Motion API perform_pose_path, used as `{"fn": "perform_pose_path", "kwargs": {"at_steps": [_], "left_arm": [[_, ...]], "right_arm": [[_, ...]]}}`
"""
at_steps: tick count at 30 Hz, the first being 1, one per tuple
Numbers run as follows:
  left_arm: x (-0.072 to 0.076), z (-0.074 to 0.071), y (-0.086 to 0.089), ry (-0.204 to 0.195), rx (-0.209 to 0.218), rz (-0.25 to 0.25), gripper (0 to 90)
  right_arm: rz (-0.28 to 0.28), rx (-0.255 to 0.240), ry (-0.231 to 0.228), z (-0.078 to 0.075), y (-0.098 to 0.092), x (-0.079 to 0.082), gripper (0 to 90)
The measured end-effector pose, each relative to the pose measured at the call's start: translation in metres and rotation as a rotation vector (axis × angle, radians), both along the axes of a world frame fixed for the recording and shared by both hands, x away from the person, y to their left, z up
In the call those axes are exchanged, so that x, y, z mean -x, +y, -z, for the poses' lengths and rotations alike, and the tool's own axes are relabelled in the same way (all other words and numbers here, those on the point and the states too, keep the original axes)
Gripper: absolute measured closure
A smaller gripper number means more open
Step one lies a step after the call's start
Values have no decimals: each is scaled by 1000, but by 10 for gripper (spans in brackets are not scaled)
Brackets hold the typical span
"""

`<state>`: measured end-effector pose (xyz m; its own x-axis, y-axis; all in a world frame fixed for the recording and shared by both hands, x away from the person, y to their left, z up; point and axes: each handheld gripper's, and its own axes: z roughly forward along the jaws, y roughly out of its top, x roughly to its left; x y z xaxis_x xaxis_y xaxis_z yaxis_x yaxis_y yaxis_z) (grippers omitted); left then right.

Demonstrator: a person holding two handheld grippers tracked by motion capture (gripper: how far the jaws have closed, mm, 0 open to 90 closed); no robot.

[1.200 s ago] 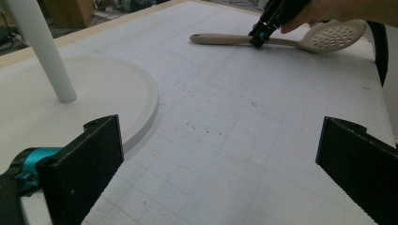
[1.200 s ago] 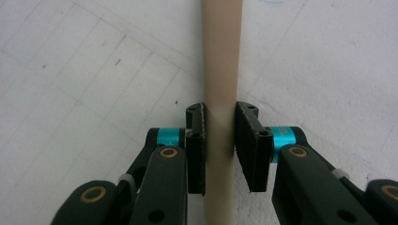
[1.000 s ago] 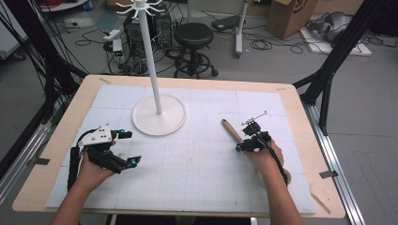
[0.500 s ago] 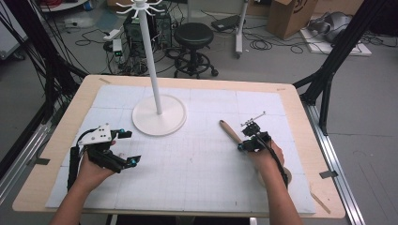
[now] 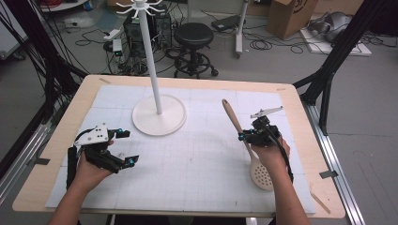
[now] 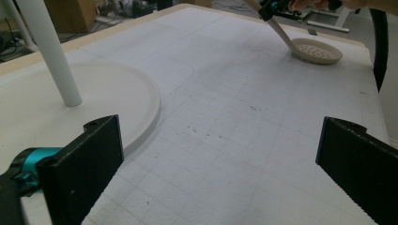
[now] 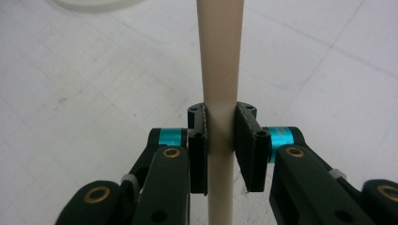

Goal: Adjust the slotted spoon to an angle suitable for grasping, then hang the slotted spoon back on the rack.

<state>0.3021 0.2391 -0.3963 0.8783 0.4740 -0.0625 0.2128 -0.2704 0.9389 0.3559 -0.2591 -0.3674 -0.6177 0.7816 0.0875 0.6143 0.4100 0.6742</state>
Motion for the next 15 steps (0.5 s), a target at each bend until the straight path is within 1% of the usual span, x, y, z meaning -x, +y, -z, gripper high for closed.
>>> {"fn": "perform_pose_path", "kwargs": {"at_steps": [1,2,4,6,9,10,12,13,15], "left_arm": [[0,0,0,2,2,-4,17],[0,0,-1,4,-6,-4,17],[-1,1,-1,5,-8,-4,17],[0,0,-1,2,-6,-6,17],[1,-1,0,-2,-7,-7,17],[1,-1,0,-3,-7,-5,17],[1,-2,0,-5,-5,-6,17],[0,-2,0,-4,-3,-6,17],[0,-1,0,-2,-2,-6,17]], "right_arm": [[1,-8,-6,-3,0,1,766],[-5,-11,-22,-7,0,2,766],[-14,-39,-49,-16,0,5,767],[-20,-69,-65,-22,-1,7,767],[-29,-94,-87,-29,-1,8,767],[-37,-106,-107,-34,-1,9,767],[-37,-116,-109,-36,0,11,767],[-44,-124,-126,-40,0,12,767],[-49,-143,-142,-47,1,14,767]]}}
